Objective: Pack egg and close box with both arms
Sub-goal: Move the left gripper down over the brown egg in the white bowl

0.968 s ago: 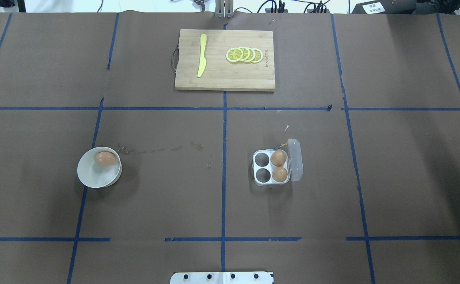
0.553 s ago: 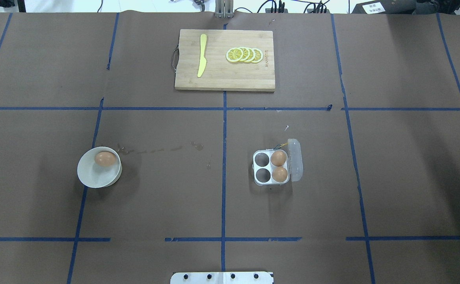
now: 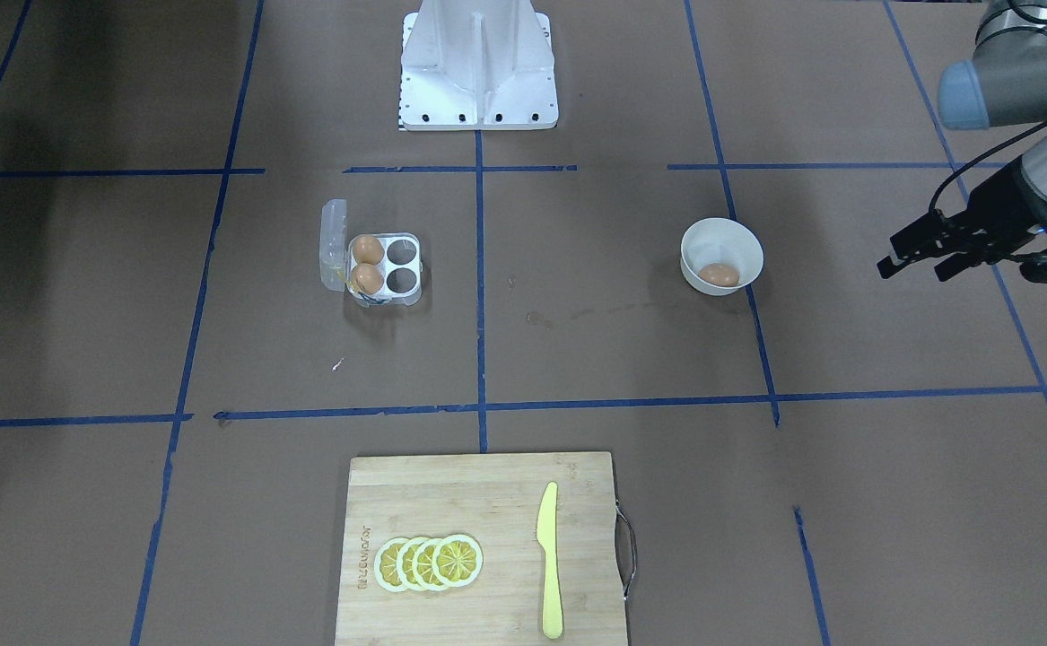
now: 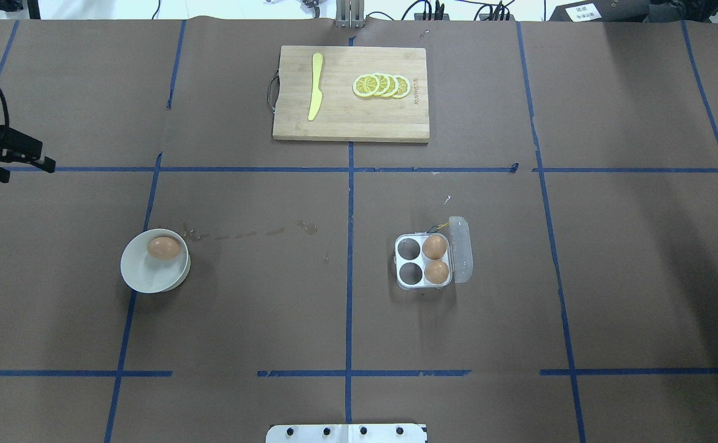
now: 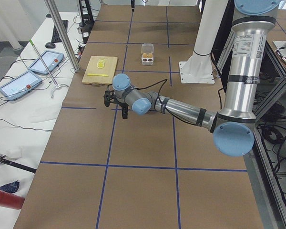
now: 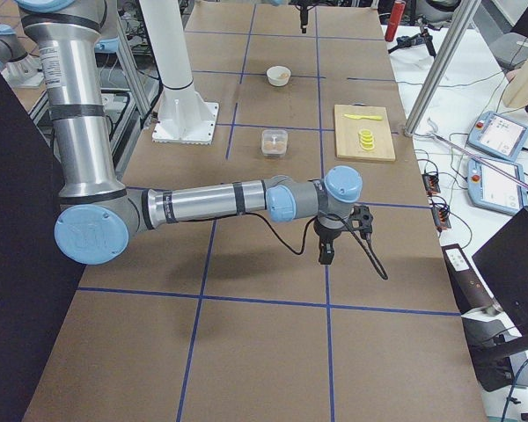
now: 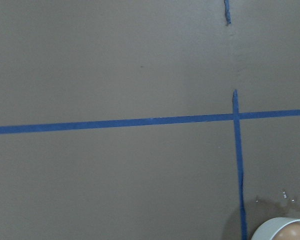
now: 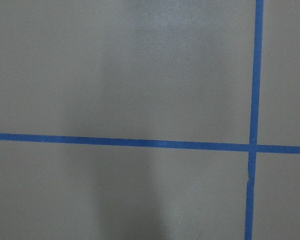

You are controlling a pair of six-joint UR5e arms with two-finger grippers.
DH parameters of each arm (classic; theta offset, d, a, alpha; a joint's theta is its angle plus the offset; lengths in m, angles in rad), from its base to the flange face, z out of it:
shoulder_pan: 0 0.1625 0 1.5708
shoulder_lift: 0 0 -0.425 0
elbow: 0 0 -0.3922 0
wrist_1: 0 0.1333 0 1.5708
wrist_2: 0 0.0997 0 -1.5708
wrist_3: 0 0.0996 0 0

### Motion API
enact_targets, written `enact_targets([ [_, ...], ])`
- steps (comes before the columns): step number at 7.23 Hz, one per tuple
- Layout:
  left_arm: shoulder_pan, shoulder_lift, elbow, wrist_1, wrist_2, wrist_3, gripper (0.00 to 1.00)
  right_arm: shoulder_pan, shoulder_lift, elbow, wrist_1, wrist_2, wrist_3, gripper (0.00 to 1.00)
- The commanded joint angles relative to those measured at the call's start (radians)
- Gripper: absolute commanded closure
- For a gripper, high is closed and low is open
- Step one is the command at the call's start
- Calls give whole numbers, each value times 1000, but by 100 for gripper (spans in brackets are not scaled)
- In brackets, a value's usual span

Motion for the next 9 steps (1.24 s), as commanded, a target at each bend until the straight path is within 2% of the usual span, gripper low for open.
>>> enact_targets([
  [1, 145, -87, -14, 0, 89, -415, 0, -5, -1, -1, 3, -1, 3, 0],
  [2, 228, -99, -40, 3, 178, -569, 0, -11, -1, -1, 3, -1, 3, 0],
  [3, 241, -99, -60, 1, 186, -719, 0, -14, -1, -1, 5, -1, 3, 0],
  [4, 284, -98, -101, 0, 250, -927, 3, -16, -1, -1, 17, -1, 2, 0],
  [5, 375, -98, -97, 4, 358, -1089, 3, -16, -2, -1, 39, -1, 3, 0],
  [7, 468, -92, -86, 35, 501, -1272, 5, -16, -2, 7, 40, 2, 0, 0],
  [9, 485, -95, -124, 141, 513, -1325, 7, -16, -2, 8, 40, 5, 2, 0],
])
